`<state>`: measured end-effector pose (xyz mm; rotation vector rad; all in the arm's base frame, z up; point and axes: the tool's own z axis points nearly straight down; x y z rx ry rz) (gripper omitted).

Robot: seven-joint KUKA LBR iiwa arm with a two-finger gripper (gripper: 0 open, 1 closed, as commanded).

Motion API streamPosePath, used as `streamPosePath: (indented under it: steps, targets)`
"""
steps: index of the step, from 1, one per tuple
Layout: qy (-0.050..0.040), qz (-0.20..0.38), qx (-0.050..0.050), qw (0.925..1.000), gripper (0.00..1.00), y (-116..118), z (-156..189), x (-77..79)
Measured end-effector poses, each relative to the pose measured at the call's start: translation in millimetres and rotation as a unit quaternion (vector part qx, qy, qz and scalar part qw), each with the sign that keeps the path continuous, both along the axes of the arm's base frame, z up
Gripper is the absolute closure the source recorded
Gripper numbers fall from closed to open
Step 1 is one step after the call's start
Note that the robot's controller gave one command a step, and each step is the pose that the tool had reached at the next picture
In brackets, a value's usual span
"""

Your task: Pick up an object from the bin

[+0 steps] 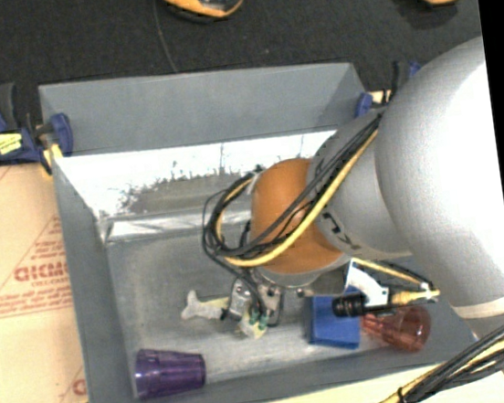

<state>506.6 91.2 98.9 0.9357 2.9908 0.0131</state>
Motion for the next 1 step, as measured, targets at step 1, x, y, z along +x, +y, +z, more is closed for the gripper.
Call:
streamPosePath:
  steps: [1]
  targets:
    - [0.0024, 0.062, -0.001, 0.9981, 1.0, -4.1, 47.3, -4.7]
